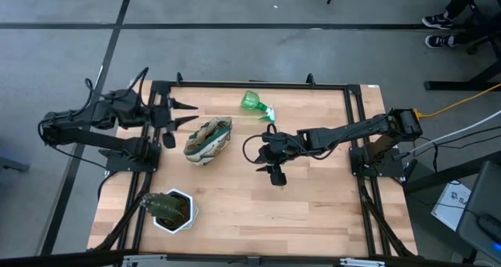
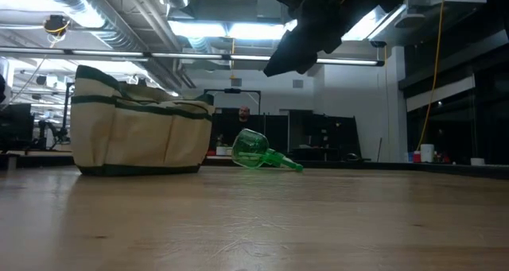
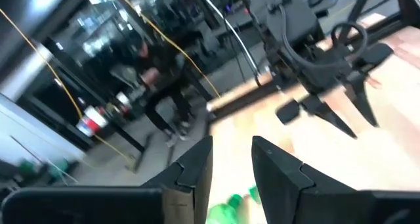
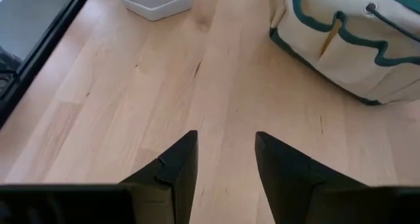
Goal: Pick & Place Garden tools in Gardening bag
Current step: Put the green spray bottle into the white gardening bag
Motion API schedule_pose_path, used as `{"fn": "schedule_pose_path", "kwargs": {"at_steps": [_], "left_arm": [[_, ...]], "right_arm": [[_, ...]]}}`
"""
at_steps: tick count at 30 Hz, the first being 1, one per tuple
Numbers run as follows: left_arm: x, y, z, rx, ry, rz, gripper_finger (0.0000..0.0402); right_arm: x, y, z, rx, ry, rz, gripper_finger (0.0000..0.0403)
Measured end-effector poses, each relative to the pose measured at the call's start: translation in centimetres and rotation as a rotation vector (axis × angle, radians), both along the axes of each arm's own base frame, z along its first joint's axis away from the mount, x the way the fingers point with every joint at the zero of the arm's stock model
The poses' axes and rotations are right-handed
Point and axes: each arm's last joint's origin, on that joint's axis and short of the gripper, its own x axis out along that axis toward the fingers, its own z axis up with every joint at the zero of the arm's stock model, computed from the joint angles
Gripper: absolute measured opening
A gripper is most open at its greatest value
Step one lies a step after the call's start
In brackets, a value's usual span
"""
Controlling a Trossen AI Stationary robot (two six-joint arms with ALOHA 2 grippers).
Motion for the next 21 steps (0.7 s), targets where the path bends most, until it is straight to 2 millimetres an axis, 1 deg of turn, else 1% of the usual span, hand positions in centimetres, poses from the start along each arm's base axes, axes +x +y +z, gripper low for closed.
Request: {"fn": "schedule_pose_path", "kwargs": {"at_steps": [3, 5, 8, 10, 14, 17, 21], "left_arm": [[-0.1, 0.0, -0.6, -0.072, 0.047, 0.013, 0.0100], [-0.1, 0.0, -0.8, -0.118, 0.059, 0.024, 0.0100], [-0.2, 0.0, -0.9, -0.198, 0.051, 0.041, 0.0100], [-0.2, 0.0, -0.9, -0.248, 0.038, 0.051, 0.0100], [-0.2, 0.1, -0.9, -0.313, 0.015, 0.097, 0.0101], [-0.2, 0.2, -1.0, -0.344, 0.001, 0.152, 0.0105], [-0.2, 0.3, -1.0, -0.338, -0.003, 0.191, 0.0106]], "right_arm": [[0.2, -0.1, 0.2, -0.018, -0.038, -0.022, 0.0155], [0.4, -0.5, 0.4, -0.087, -0.064, -0.082, 0.0155], [-0.3, -1.5, 0.4, -0.224, -0.009, -0.123, 0.0155], [-0.6, -2.2, 0.6, -0.280, 0.007, -0.134, 0.0155], [-1.3, -4.0, 0.5, -0.307, 0.077, -0.126, 0.0155], [-1.7, -6.0, 0.2, -0.289, 0.131, -0.141, 0.0155], [-2.2, -8.9, -0.7, -0.256, 0.127, -0.202, 0.0155]]}}
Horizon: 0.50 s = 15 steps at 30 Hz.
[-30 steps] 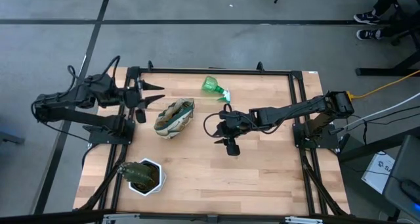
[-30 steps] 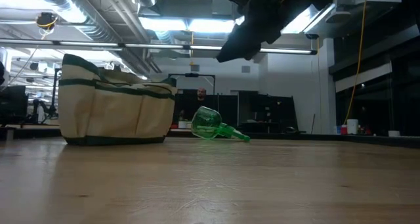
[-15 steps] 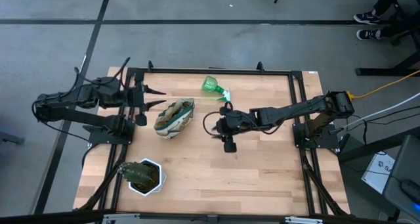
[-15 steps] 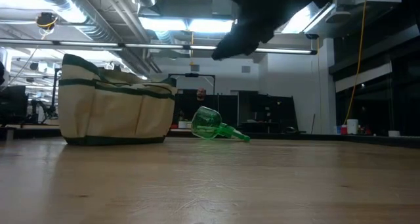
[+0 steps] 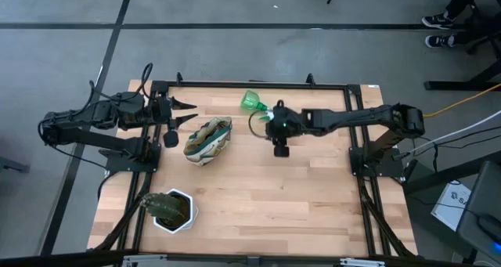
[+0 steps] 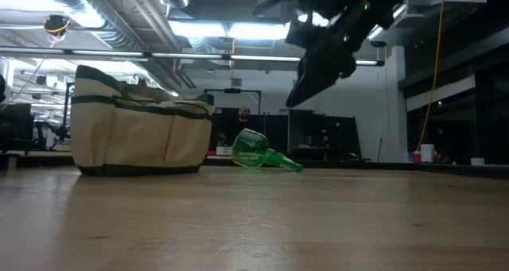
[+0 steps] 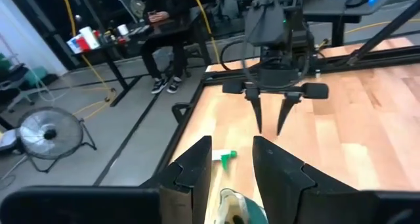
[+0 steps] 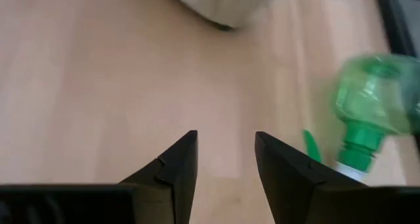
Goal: Pick & Place Garden tools in Gardening bag
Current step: Put the green spray bottle into the white gardening bag
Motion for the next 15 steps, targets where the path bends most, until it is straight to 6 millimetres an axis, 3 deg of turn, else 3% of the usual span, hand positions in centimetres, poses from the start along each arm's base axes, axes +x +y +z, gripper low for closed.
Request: {"fn": "schedule_pose_path", "kwargs": {"at_steps": [7, 15], "left_arm": [[0.0, 0.1, 0.3, 0.039, -0.016, 0.029, 0.0106], [0.1, 0.3, 0.2, 0.069, 0.001, 0.097, 0.0106]], "right_arm": [[-0.5, -3.6, -1.3, -0.014, -0.070, -0.144, 0.0155], [0.8, -4.6, -3.6, -0.074, -0.062, -0.116, 0.0155]]}}
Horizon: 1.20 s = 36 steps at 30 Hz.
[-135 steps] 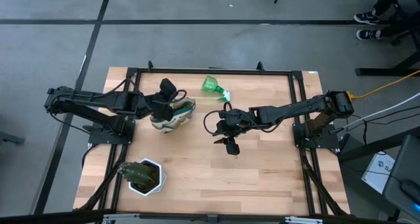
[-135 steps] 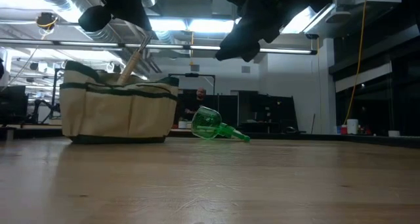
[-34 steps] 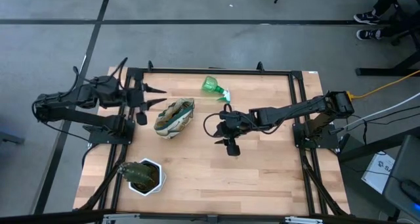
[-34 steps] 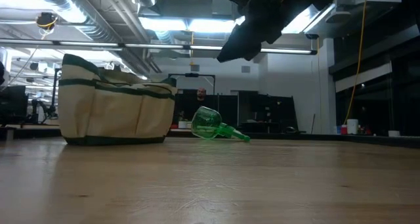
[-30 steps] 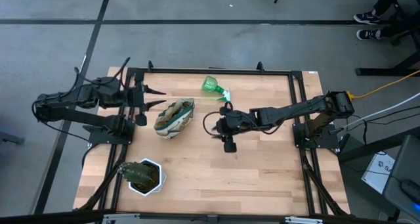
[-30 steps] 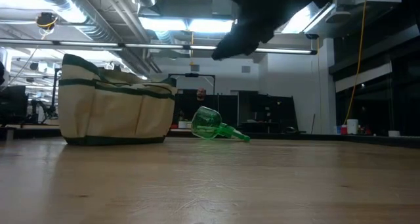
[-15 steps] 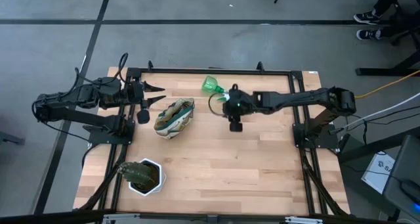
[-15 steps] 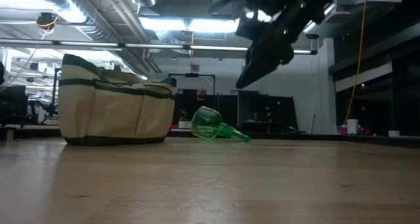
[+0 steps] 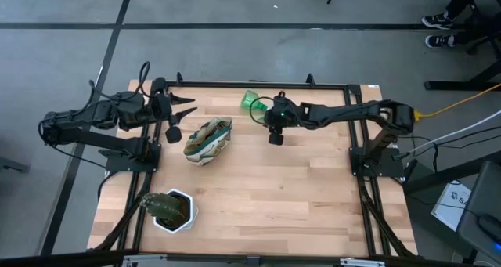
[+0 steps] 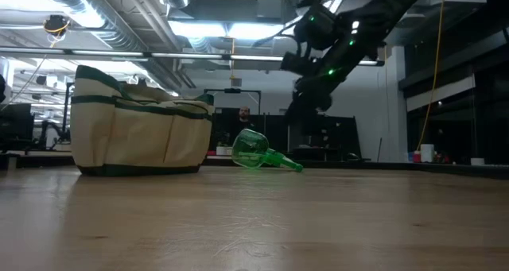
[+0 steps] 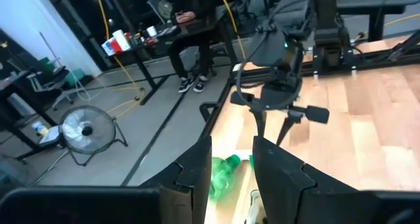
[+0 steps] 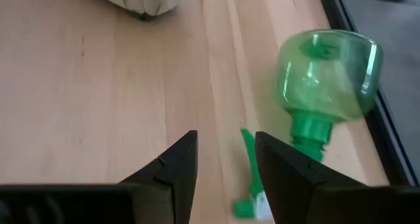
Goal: Pick & Place Garden tools in Gardening bag
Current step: Put the green spray bottle into the white gardening bag
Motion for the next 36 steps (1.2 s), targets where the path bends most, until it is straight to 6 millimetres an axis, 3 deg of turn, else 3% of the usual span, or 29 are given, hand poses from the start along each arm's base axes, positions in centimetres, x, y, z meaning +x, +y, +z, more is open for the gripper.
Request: {"fn": "schedule_pose_path", "kwargs": {"at_steps": [6, 17, 23, 30, 36], "left_arm": [[0.0, 0.1, 0.0, -0.027, -0.018, 0.036, 0.0106], [-0.2, 0.2, -0.3, -0.021, 0.013, 0.068, 0.0109], [-0.3, 0.1, -0.7, -0.033, 0.059, 0.072, 0.0109], [-0.3, 0.1, -0.8, -0.053, 0.052, 0.078, 0.0108], [-0.3, 0.1, -0.8, -0.053, 0.052, 0.078, 0.0107]], "right_arm": [[0.7, -0.8, -1.9, -0.038, 0.031, 0.027, 0.0155], [0.5, -3.3, -3.4, 0.021, 0.029, 0.016, 0.0155], [1.8, -4.1, -4.3, 0.027, 0.025, 0.015, 0.0155], [3.1, -5.2, -5.4, 0.016, 0.169, -0.048, 0.0155], [3.1, -5.3, -5.2, 0.022, 0.197, -0.055, 0.0100]]}}
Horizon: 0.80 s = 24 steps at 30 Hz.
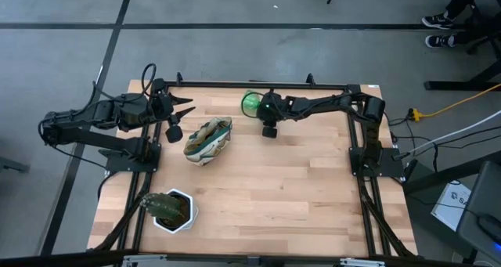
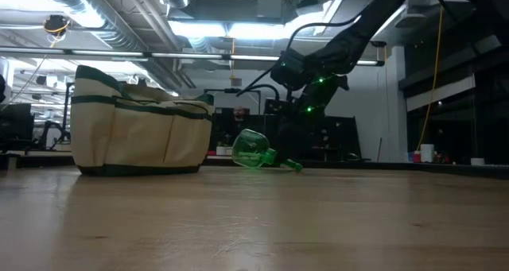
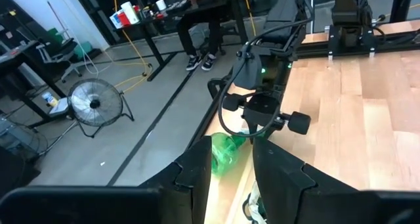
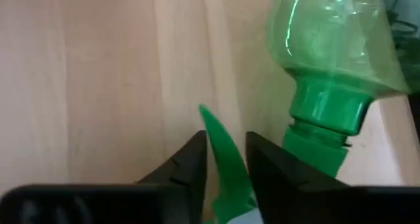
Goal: Pick & Place Garden tools in Gardening bag
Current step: Put the green spray bottle into the white gardening bag
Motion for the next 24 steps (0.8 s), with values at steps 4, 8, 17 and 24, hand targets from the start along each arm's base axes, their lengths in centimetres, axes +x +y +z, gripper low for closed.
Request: {"fn": "schedule_pose_path", "kwargs": {"at_steps": [4, 8, 17, 24], "left_arm": [[0.0, 0.0, 0.0, 0.001, 0.002, 0.000, 0.0109], [-0.1, 0.0, -0.2, -0.006, 0.017, 0.000, 0.0105], [-0.1, 0.0, -0.2, -0.016, 0.015, -0.008, 0.0102], [-0.1, 0.0, -0.2, -0.017, 0.016, -0.008, 0.0102]], "right_arm": [[0.0, 0.1, 0.0, 0.009, -0.004, 0.001, 0.0045], [0.0, 0.1, 0.0, 0.075, -0.032, -0.049, 0.0038], [-0.3, 0.2, 2.9, 0.151, -0.142, -0.058, 0.0038], [-1.5, -0.6, 7.4, 0.151, -0.298, -0.098, 0.0038]]}}
